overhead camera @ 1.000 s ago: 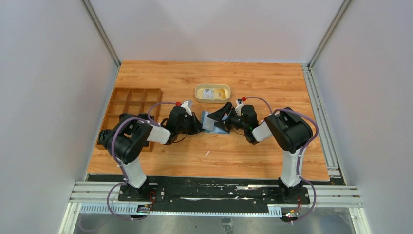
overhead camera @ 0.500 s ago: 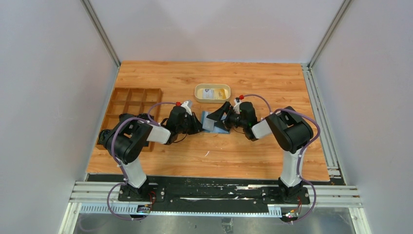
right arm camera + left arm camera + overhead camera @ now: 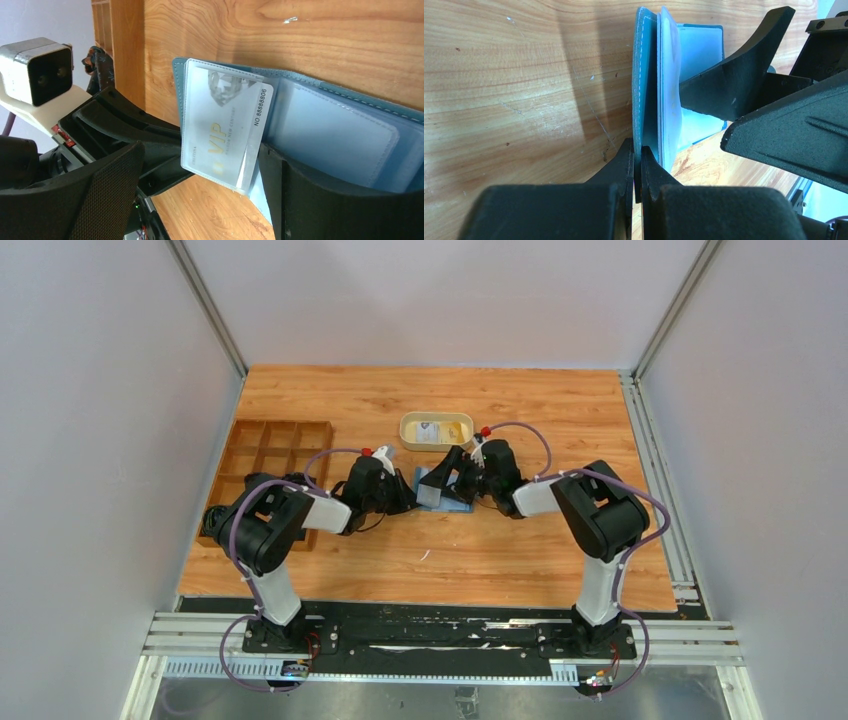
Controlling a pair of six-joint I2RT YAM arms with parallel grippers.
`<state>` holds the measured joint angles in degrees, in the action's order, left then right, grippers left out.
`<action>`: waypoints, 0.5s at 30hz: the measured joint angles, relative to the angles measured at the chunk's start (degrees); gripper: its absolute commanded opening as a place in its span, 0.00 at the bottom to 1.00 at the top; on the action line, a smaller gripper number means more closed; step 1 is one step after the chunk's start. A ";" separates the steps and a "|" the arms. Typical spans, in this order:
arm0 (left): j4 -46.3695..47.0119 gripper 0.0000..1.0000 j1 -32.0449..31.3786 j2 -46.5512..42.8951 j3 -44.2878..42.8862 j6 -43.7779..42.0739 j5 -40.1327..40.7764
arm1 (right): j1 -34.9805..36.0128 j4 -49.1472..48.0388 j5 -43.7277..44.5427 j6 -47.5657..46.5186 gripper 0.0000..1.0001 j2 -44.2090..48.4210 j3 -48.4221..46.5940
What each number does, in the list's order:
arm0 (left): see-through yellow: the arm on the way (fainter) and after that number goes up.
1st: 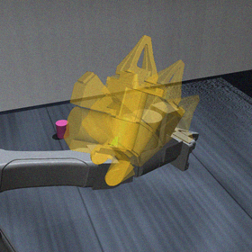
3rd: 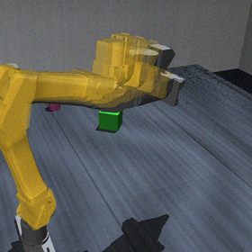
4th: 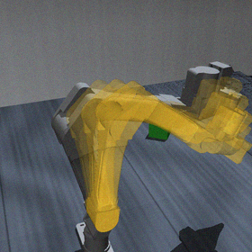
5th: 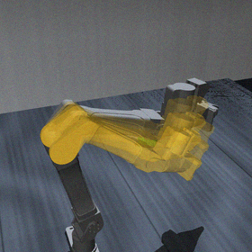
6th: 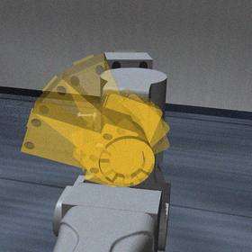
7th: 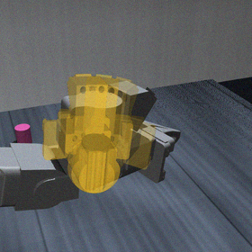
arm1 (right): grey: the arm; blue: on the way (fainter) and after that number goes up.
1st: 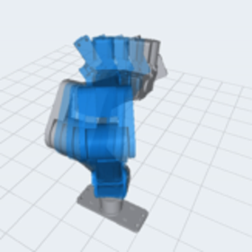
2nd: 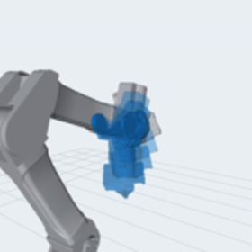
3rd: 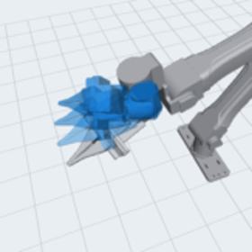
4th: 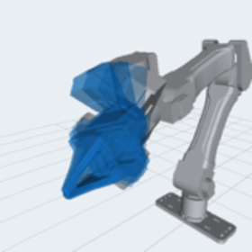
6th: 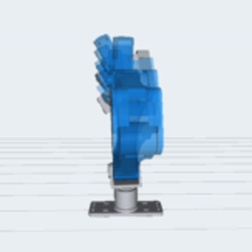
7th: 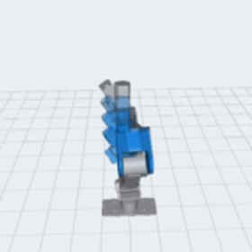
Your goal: Take the credit cards out of the card holder
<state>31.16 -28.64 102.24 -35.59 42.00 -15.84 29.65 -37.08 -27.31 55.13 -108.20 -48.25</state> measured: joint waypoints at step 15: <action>-0.15 0.00 0.07 0.31 -0.46 0.22 1.09 | -1.51 -36.76 -5.57 8.98 0.79 -9.51 7.78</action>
<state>31.00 -28.58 102.54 -36.05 42.22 -14.74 28.14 -73.84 -32.88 64.12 -117.71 -40.47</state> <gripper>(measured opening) 0.030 0.808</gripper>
